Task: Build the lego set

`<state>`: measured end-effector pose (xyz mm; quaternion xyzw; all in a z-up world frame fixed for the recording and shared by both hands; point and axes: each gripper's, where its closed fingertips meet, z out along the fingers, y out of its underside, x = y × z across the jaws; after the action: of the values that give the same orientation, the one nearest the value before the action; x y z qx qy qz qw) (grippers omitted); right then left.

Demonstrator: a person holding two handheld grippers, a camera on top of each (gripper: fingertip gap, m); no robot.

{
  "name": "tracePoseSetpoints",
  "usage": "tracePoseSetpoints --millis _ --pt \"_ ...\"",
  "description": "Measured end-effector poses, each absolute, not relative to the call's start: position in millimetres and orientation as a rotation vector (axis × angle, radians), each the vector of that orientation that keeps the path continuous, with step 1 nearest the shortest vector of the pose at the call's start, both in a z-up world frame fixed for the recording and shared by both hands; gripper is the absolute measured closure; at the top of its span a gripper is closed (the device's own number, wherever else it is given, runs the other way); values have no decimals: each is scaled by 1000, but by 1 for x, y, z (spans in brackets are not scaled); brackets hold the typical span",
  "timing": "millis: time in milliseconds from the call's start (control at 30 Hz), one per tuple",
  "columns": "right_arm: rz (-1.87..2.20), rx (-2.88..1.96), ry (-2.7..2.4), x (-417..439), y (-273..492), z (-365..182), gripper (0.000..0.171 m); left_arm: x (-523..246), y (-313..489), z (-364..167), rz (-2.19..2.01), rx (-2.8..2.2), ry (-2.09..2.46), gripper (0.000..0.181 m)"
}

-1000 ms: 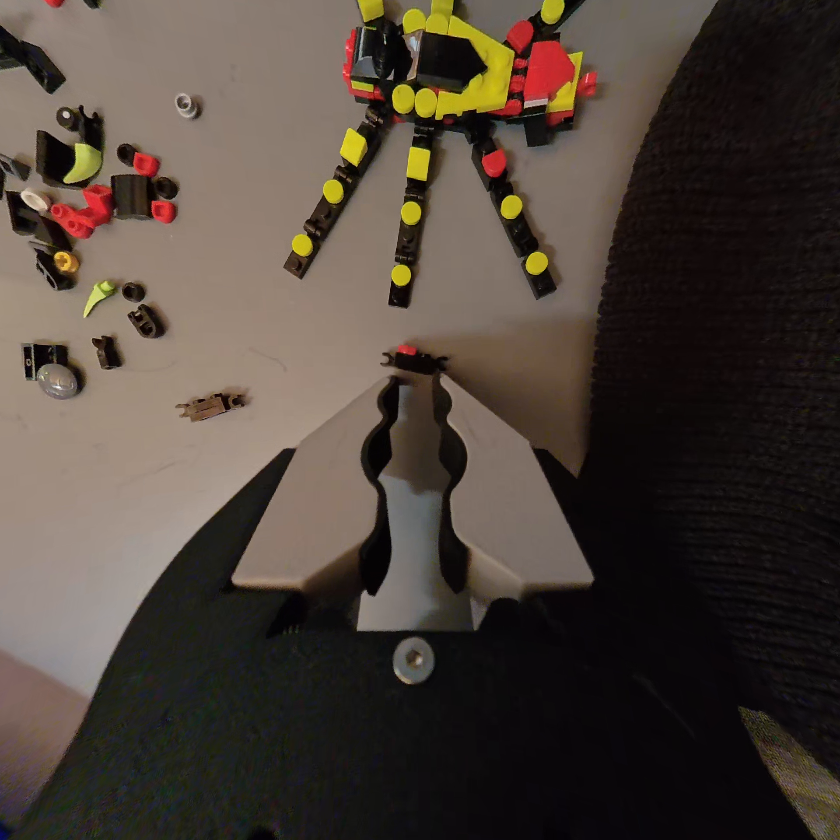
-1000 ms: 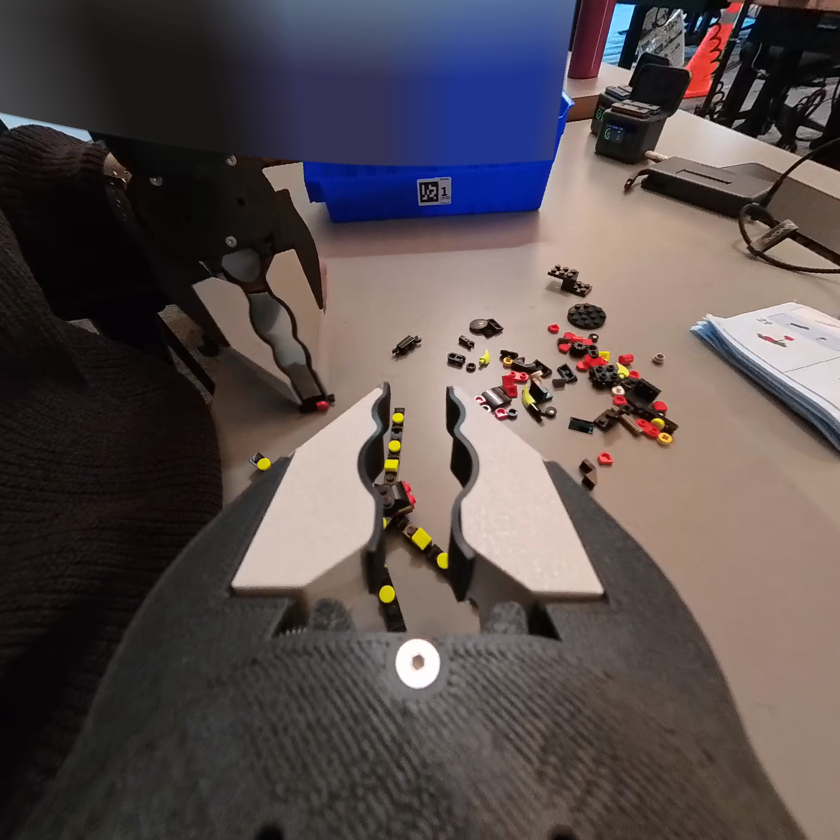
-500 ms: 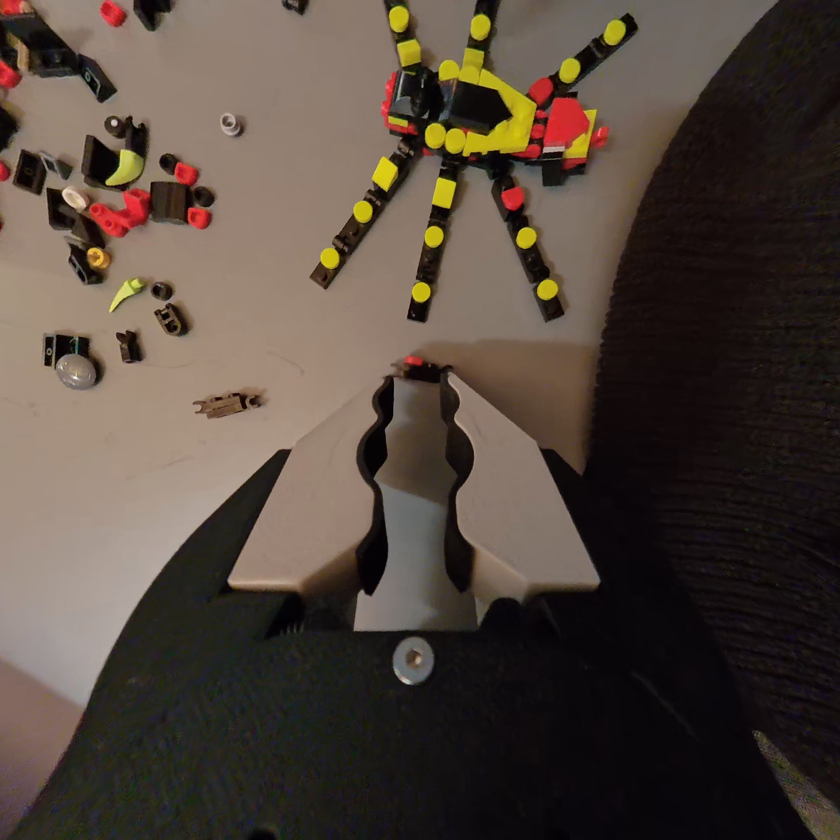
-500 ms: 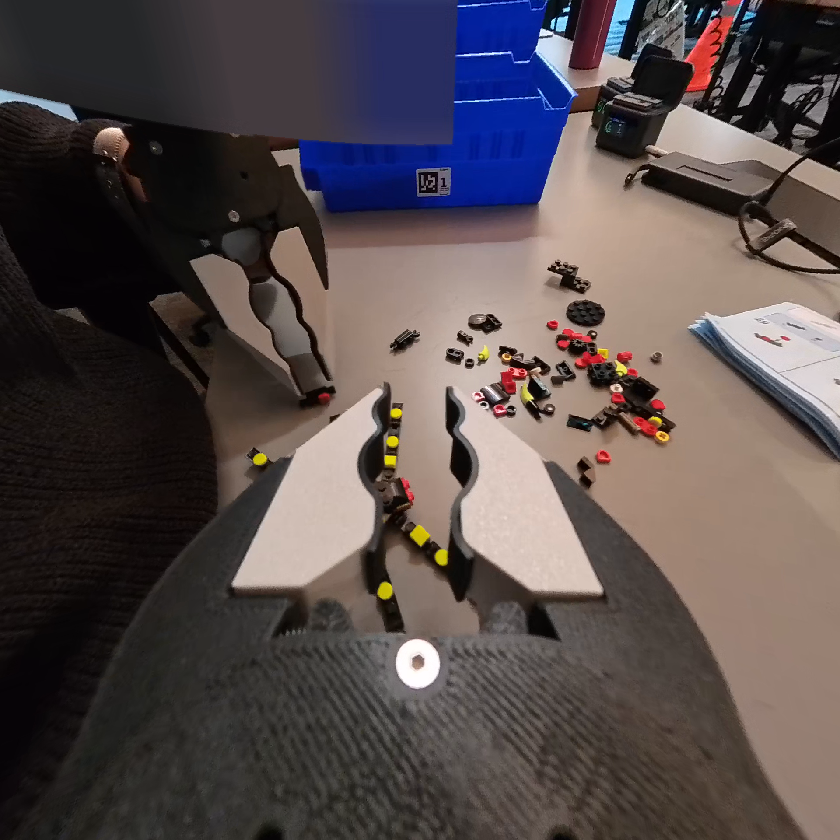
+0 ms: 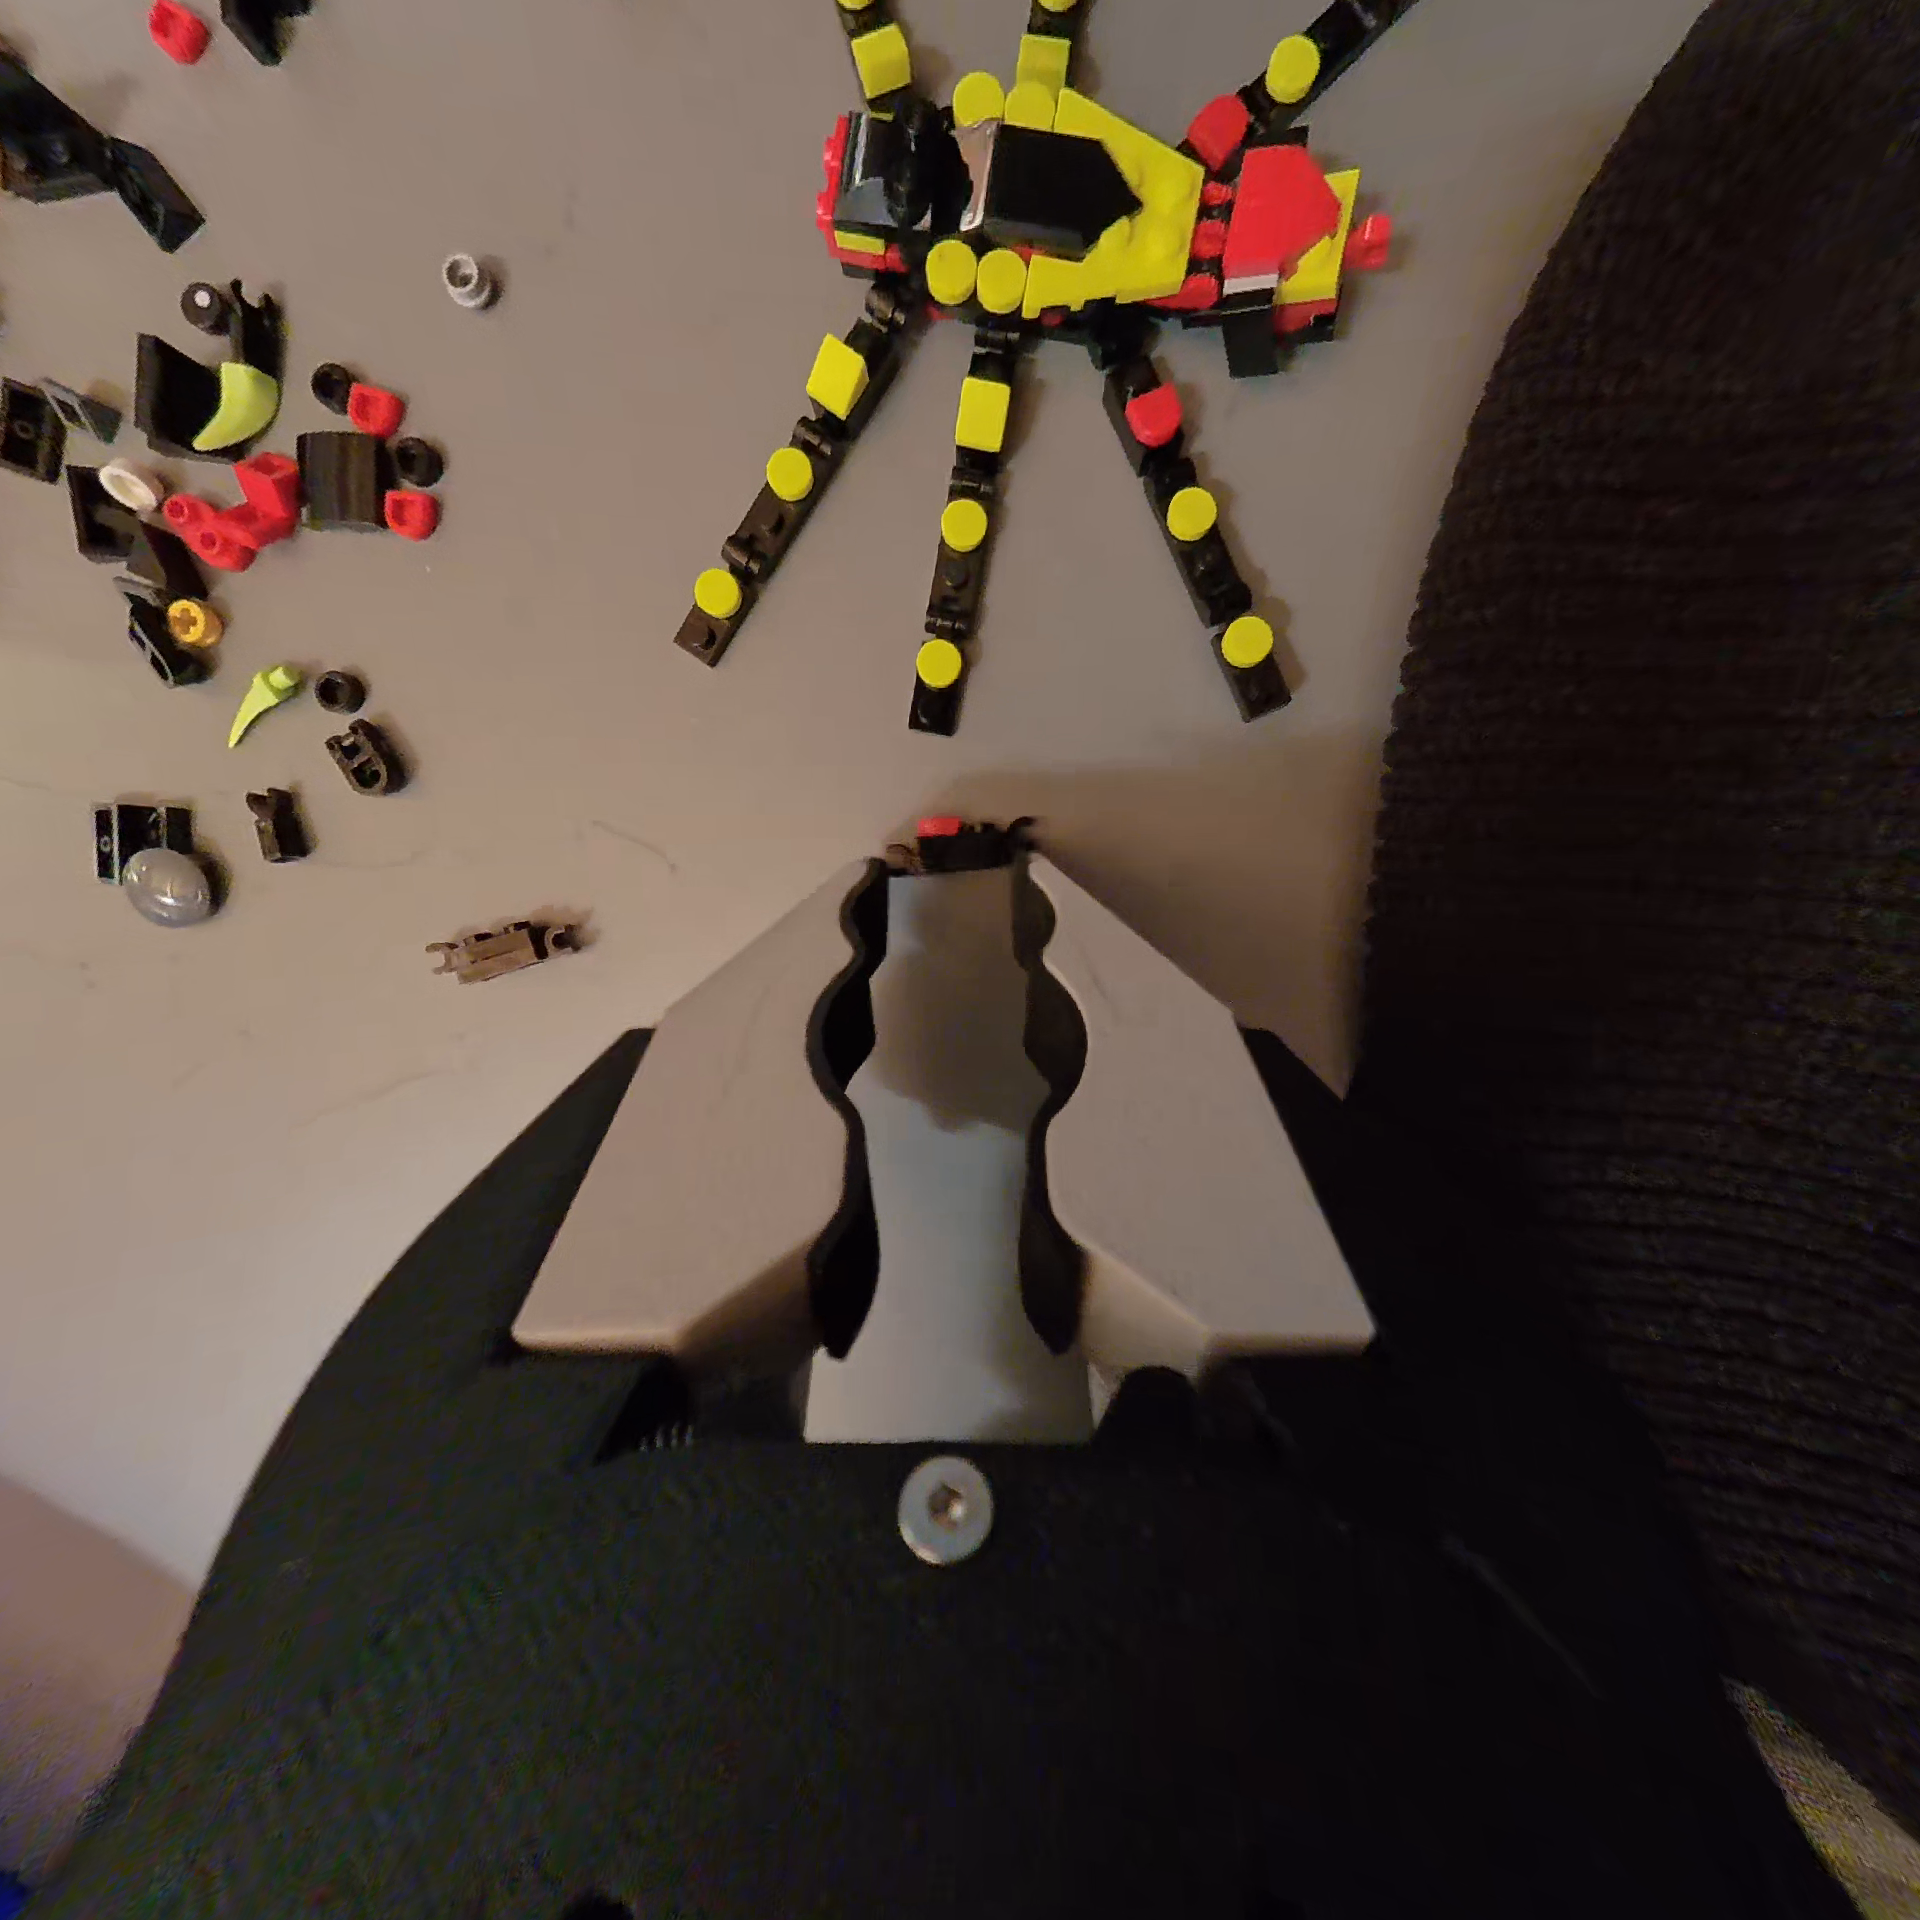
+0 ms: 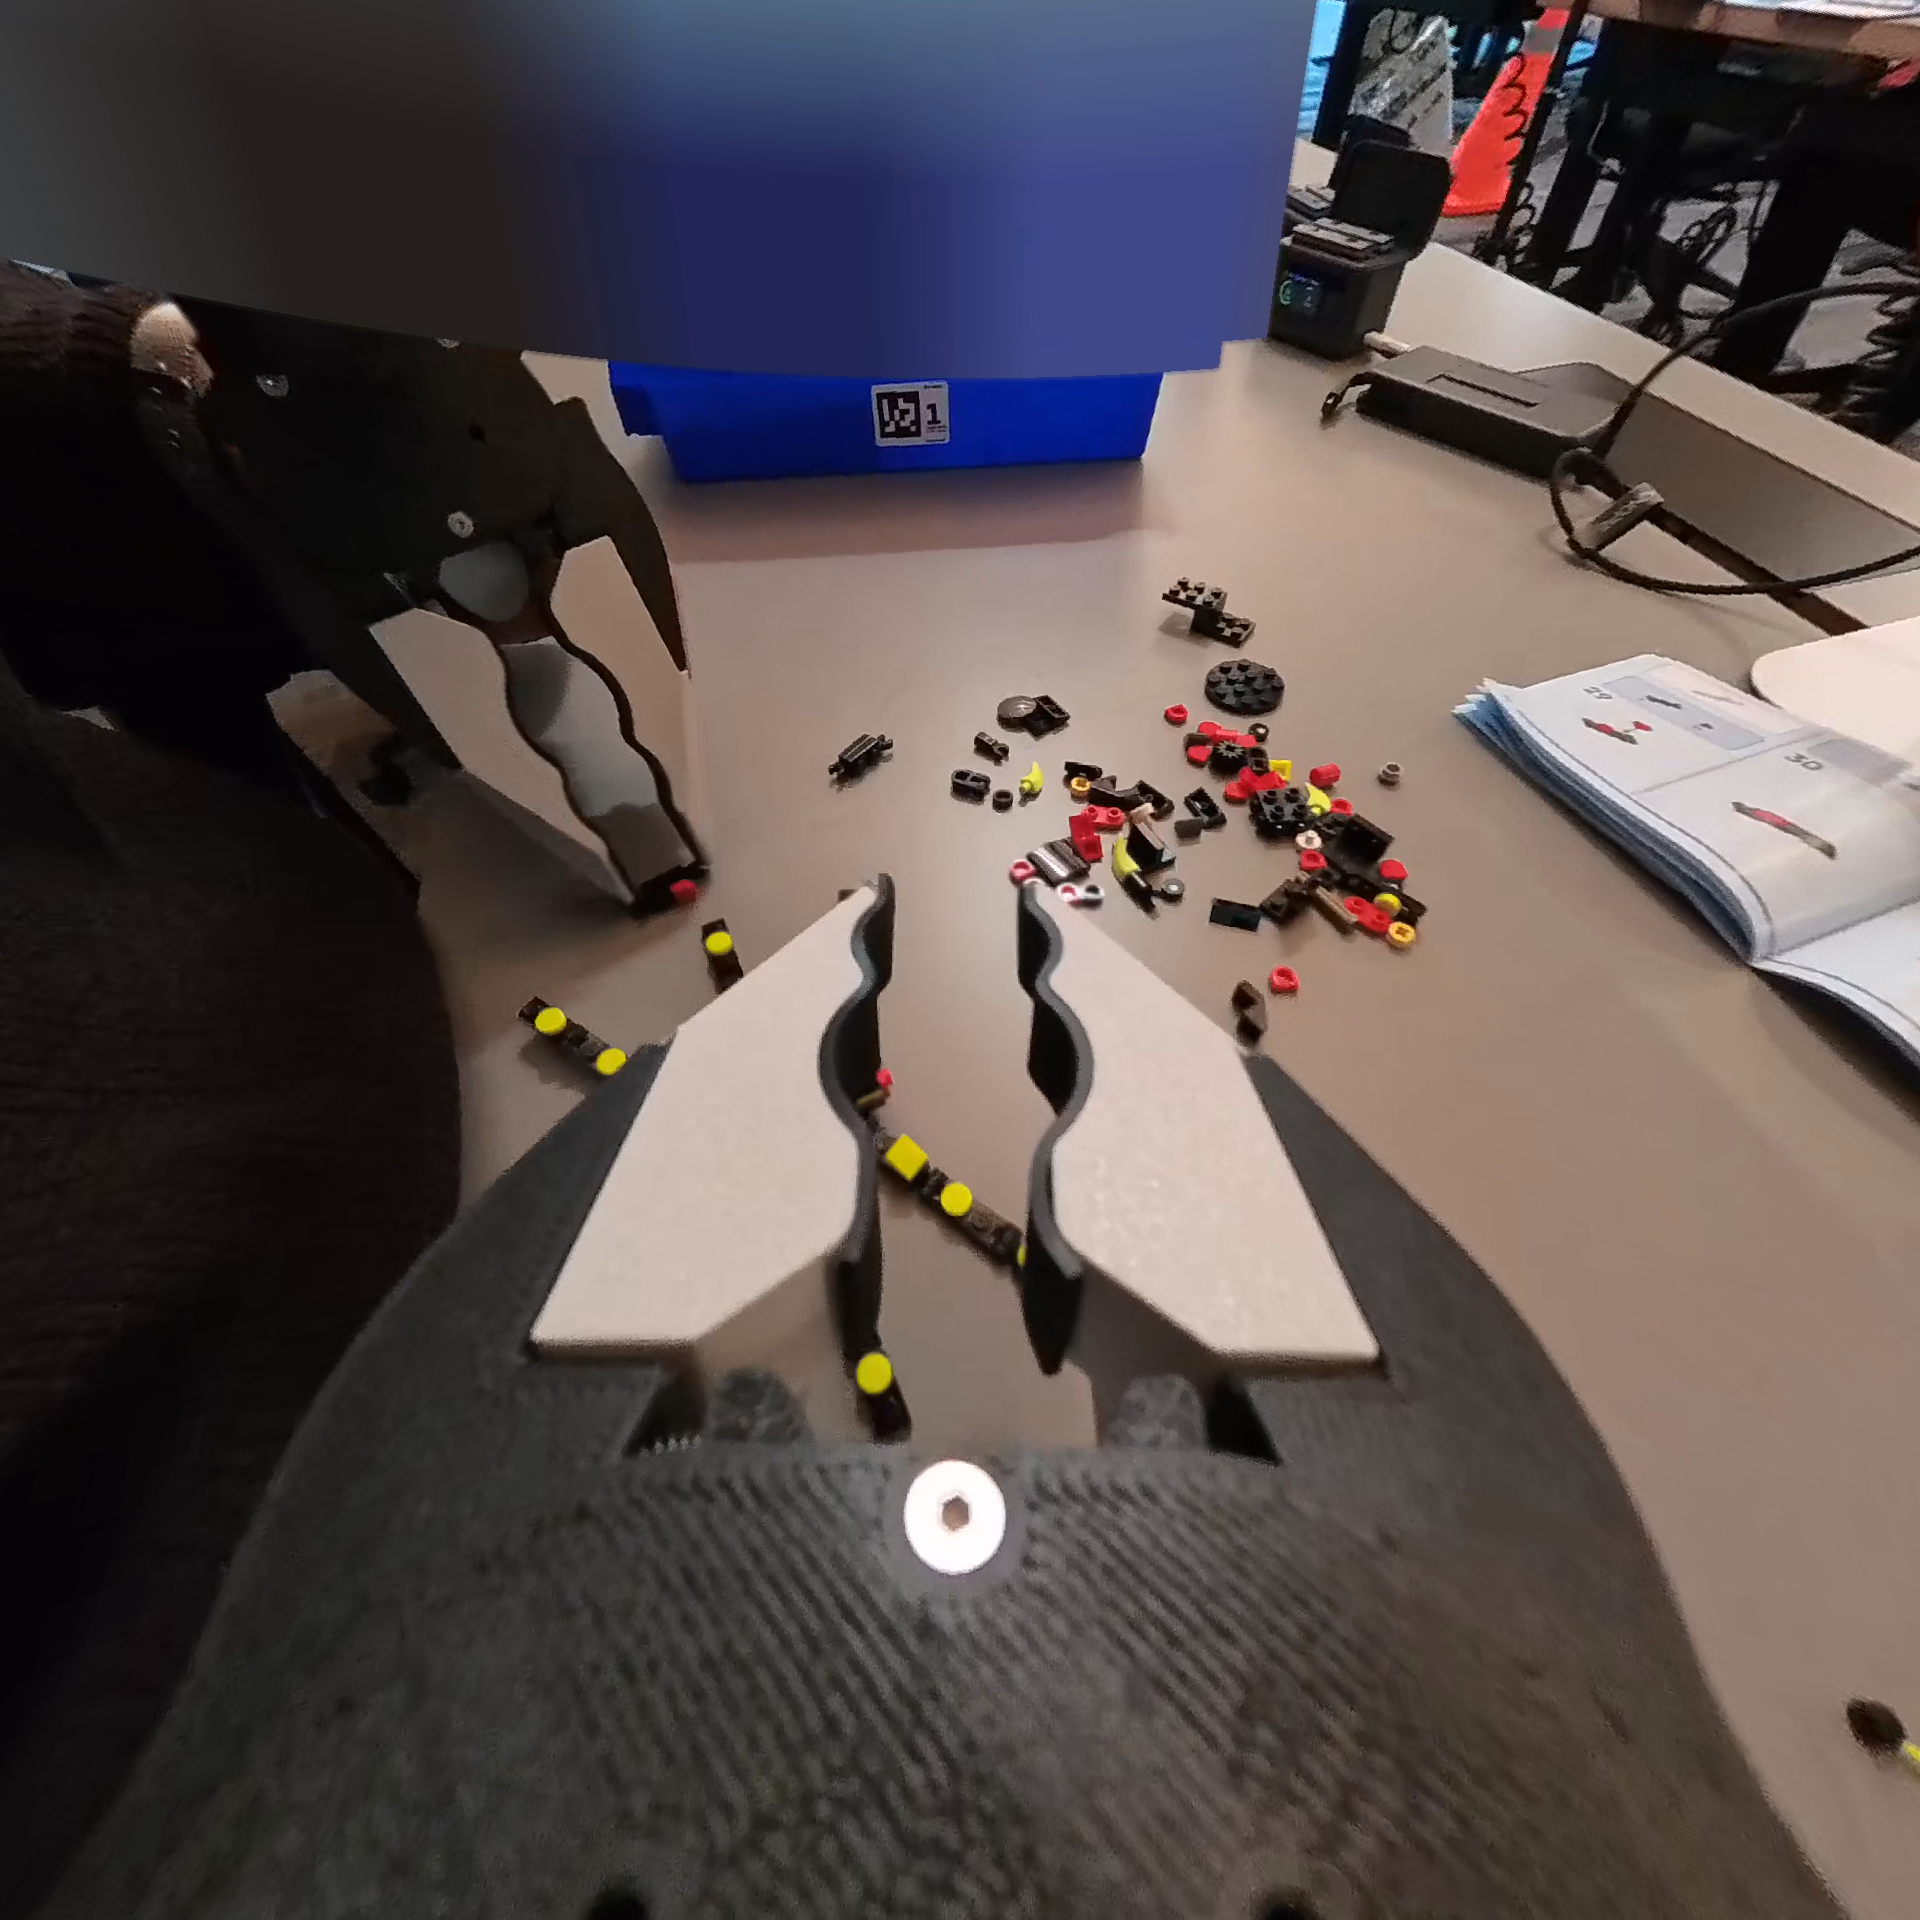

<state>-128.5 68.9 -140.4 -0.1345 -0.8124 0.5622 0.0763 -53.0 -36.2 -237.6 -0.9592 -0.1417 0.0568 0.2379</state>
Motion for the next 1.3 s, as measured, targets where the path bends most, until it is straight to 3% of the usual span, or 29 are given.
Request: tracePoseSetpoints --millis 33,400,733,900,1033,1067,1167,1300 --pt "1686 -416 -2429 -129 72 -140 149 -54 -36 -237 156 -2624 -395 158" --pt "1533 -704 -2235 -156 160 -135 151 -91 -31 -209 185 -2380 -550 159" --pt "1328 -872 -2552 -144 176 -206 144 -156 3 -208 147 -2250 -717 159" --pt "1160 -761 -2626 -146 169 -228 139 -157 9 -209 135 -2209 -719 135" --pt "1183 -778 -2654 -147 159 -232 146 -155 8 -196 129 -2108 -723 135" --pt "1213 -813 -2665 -145 156 -230 163 -153 11 -191 113 -2074 -720 135" --pt "1551 -930 -2577 -141 137 -195 164 -143 25 -171 37 -1966 -669 136" --pt "2428 -1218 -2208 -131 115 -113 165 -119 49 -149 -121 -1837 -621 136"
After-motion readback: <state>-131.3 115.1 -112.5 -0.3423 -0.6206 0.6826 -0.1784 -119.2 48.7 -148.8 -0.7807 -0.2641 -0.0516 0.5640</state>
